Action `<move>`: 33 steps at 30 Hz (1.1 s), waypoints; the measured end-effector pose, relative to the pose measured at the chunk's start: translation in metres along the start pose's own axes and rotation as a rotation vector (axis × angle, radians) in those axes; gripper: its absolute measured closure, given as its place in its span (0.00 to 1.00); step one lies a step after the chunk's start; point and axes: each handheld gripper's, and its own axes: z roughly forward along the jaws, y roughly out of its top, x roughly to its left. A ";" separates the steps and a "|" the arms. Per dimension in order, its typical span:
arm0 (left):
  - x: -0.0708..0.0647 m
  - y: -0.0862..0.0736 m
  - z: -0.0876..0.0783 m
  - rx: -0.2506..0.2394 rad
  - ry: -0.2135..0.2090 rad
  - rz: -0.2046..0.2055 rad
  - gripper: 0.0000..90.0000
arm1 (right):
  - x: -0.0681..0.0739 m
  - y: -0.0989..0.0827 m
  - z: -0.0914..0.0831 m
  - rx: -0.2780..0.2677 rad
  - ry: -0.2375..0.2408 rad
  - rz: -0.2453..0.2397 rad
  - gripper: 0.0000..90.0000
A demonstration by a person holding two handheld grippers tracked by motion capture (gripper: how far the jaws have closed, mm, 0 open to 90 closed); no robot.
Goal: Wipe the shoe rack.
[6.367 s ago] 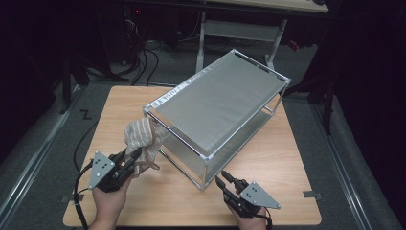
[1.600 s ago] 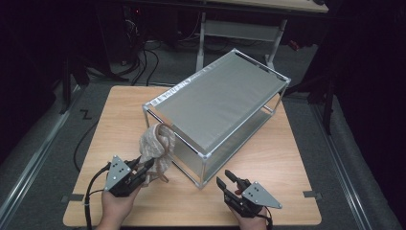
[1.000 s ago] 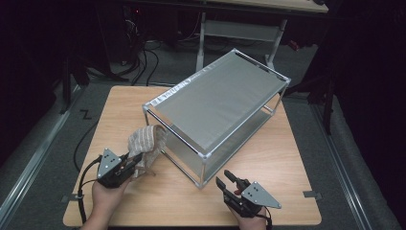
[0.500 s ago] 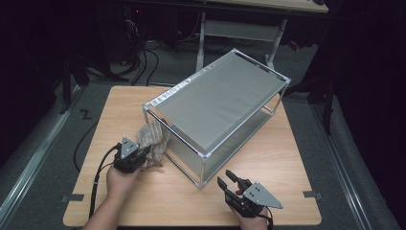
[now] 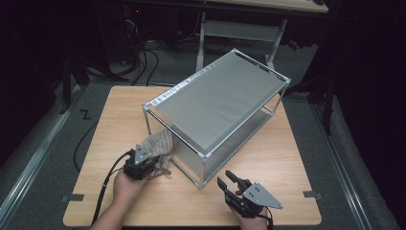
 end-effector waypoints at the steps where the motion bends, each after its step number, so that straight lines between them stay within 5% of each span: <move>1: -0.004 0.001 0.000 0.004 -0.014 0.010 0.79 | 0.000 0.000 0.000 0.000 0.000 0.001 0.66; 8: -0.027 0.003 -0.003 0.001 -0.072 0.042 0.79 | 0.001 0.000 0.000 0.003 0.001 0.001 0.66; 21: -0.077 0.012 -0.013 0.003 -0.243 0.132 0.79 | 0.001 0.000 0.000 0.002 0.004 -0.001 0.66; 27: -0.088 0.013 -0.013 0.006 -0.242 0.179 0.79 | 0.001 0.000 0.000 0.002 0.001 0.005 0.66; 33: -0.076 0.007 -0.008 0.017 -0.207 0.146 0.79 | 0.000 0.000 0.000 0.001 0.003 0.004 0.66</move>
